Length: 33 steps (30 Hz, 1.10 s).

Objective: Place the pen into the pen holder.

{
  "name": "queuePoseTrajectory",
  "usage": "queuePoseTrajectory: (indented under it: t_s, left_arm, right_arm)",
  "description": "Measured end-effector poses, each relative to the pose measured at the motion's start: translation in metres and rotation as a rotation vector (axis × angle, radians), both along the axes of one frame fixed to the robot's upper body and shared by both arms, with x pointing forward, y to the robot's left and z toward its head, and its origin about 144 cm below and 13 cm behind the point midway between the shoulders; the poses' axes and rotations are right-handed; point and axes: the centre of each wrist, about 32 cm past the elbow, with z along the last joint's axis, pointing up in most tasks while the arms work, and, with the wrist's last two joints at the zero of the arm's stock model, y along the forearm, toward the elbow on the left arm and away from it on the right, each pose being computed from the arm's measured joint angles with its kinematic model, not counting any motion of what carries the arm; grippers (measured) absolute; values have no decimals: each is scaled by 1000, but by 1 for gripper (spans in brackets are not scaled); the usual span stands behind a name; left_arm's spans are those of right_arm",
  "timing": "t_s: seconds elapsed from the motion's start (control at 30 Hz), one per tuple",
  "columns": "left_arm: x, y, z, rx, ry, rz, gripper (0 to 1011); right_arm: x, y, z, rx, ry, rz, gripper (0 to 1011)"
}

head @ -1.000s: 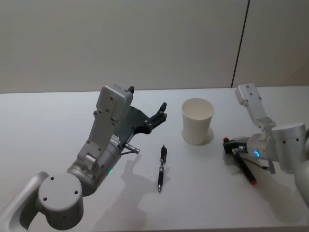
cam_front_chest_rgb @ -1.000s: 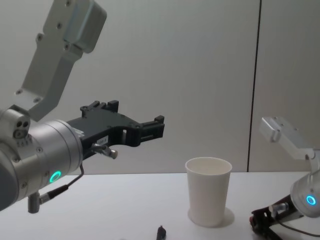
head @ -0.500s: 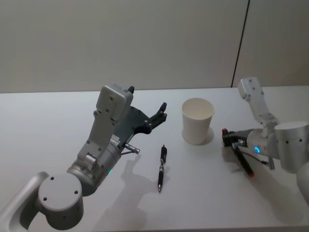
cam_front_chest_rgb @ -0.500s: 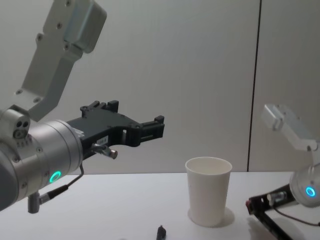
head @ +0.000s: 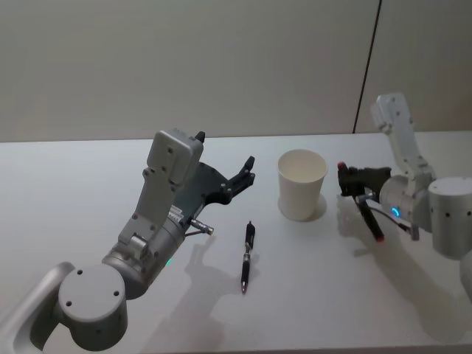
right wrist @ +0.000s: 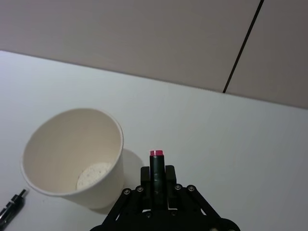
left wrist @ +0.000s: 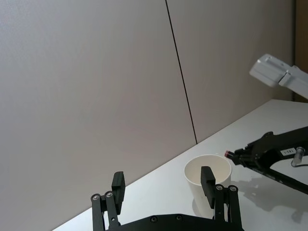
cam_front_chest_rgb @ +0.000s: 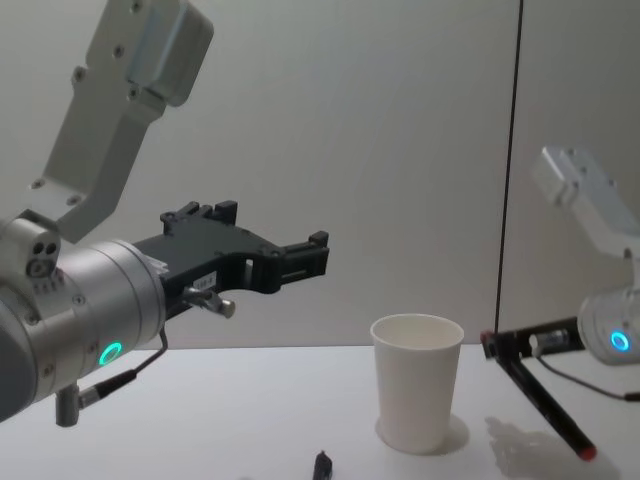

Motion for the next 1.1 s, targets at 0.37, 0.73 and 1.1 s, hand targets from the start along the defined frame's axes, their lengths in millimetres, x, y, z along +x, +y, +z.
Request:
queuePoseTrajectory:
  t_s: [0.37,0.73,1.1]
  left_arm:
    - [0,0,0,0,0,0,1000]
    - [0,0,0,0,0,0,1000]
    - [0,0,0,0,0,0,1000]
  right_arm:
    - [-1,-1,11,37,-164,23,166]
    - [-1,1,22,78,-337,50,166]
    - [6,9,28,127,-511,87,167]
